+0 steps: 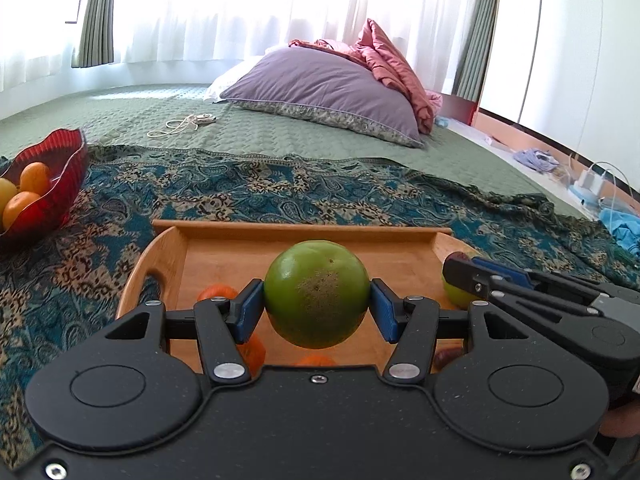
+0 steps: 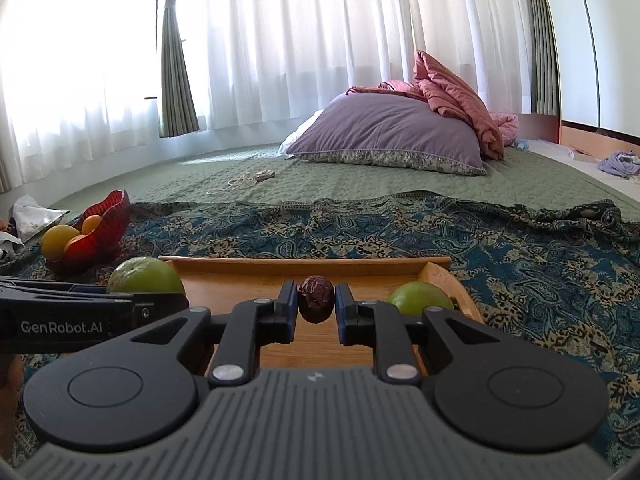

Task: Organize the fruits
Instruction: 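Lower the green fruit and date onto the tray and open both tools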

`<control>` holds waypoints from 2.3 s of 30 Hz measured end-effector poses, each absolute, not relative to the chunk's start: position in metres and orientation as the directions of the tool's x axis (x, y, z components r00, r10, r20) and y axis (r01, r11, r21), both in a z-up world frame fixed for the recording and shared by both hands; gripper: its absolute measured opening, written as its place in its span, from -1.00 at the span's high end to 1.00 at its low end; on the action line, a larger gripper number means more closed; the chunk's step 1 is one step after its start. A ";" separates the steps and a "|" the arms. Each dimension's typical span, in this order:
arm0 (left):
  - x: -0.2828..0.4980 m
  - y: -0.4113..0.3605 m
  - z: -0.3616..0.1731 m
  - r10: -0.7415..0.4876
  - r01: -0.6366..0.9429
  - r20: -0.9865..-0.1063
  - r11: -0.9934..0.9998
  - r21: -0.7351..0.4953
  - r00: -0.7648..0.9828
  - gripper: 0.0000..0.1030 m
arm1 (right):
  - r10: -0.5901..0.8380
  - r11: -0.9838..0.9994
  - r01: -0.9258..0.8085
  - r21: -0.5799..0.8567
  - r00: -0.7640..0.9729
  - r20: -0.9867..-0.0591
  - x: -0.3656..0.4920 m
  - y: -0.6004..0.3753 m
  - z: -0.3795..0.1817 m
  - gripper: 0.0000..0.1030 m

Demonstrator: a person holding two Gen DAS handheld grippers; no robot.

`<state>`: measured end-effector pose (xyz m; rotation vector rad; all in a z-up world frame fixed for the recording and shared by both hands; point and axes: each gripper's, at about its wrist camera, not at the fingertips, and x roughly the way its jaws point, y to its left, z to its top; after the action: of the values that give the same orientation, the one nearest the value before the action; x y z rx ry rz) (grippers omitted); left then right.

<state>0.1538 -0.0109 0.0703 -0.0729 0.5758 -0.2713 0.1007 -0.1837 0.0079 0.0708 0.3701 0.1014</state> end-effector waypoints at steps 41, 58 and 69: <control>0.250 -0.030 0.028 -0.169 0.144 -0.652 0.985 -0.093 0.739 -0.06 | 0.058 0.998 -0.056 0.020 0.845 -0.532 0.190 -0.180 -0.019 0.53; 0.247 -0.032 0.027 -0.170 0.154 -0.648 0.985 -0.082 0.743 -0.07 | 0.063 0.998 -0.056 0.029 0.842 -0.537 0.192 -0.181 -0.024 0.41; 0.241 -0.030 0.029 -0.159 0.150 -0.636 0.986 -0.069 0.755 -0.07 | 0.069 0.998 -0.062 0.030 0.850 -0.523 0.185 -0.182 -0.019 0.28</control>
<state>0.2412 -0.0301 0.0292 -0.0141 0.6953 -0.1688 0.1853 -0.1824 -0.0191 0.0122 0.5511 0.0689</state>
